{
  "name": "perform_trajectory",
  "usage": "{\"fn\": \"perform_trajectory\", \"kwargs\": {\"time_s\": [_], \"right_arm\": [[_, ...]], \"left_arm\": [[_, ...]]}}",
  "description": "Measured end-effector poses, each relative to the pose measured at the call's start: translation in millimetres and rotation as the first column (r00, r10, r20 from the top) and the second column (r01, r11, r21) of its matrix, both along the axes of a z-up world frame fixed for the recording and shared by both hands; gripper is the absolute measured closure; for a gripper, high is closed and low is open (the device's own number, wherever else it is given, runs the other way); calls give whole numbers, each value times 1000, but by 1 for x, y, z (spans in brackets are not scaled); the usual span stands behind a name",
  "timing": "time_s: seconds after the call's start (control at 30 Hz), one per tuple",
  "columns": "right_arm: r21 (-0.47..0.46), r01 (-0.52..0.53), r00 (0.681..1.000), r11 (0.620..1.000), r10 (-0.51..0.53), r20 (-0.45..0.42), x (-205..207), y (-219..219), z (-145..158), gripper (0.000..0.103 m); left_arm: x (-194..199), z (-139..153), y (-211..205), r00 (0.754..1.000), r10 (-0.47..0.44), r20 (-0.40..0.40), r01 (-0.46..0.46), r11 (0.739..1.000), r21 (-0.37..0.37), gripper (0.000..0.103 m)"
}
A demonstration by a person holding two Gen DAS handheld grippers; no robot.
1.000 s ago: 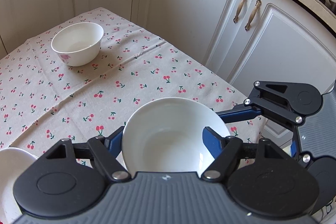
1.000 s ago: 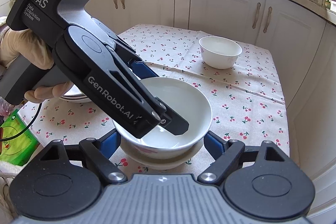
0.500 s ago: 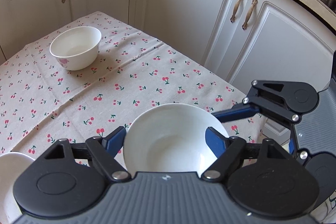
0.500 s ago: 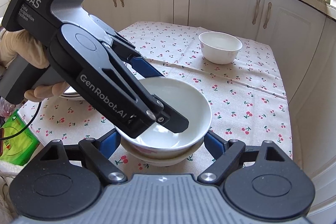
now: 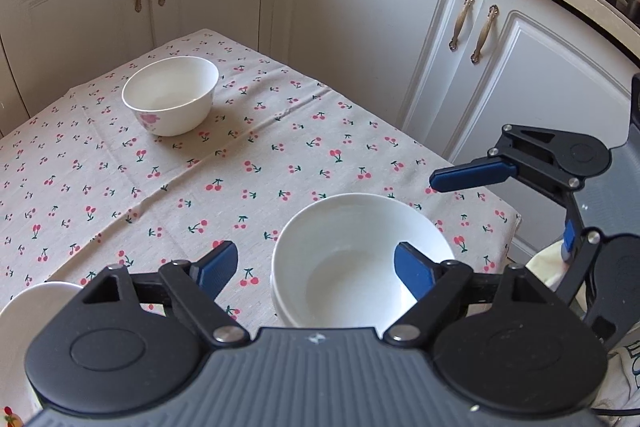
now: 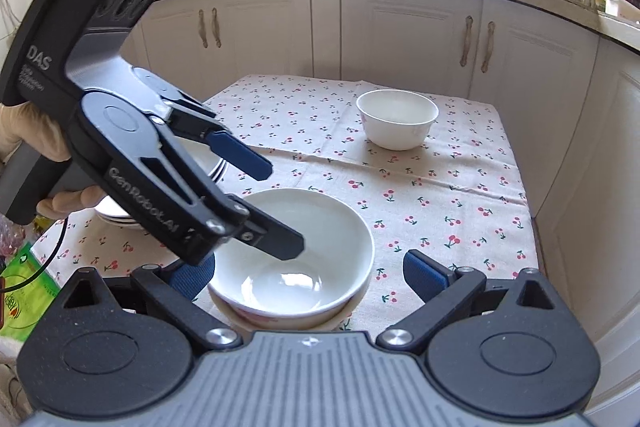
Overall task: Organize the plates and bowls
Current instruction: 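Lower the bowl into the white bowl and open the left tool, then reach the left tool to the remaining white bowl and grasp its rim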
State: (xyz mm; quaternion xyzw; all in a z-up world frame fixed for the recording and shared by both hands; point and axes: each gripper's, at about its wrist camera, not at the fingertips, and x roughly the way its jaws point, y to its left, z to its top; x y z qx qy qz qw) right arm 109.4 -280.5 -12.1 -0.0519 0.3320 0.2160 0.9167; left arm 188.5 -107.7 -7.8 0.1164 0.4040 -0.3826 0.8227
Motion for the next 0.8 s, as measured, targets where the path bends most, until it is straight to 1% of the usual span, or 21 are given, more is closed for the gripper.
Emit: {"fn": "perform_trajectory", "kwargs": {"time_s": [0.2,0.43,0.53,0.67,0.8], "right_arm": [[0,13,1000,1000,-13,-13,0,-1,-4,1],[-25,-27,1000,999,27,-1,-3,7,-2,0],[-40,-26,999,999,27,20,-2,7,3,0],[-58,-28,998,998,30,46,8,0,12,0],[-77,-21,998,997,26,58,30,-11,17,0]], "left_arm": [[1,-2,4,1000,3,-12,-3,1000,-12,18],[3,0,7,1000,10,-10,-11,1000,-19,18],[6,4,9,1000,12,1,-12,1000,-21,18],[18,12,12,999,27,24,-27,999,-21,17],[40,18,13,998,52,38,-52,999,-17,14]]}}
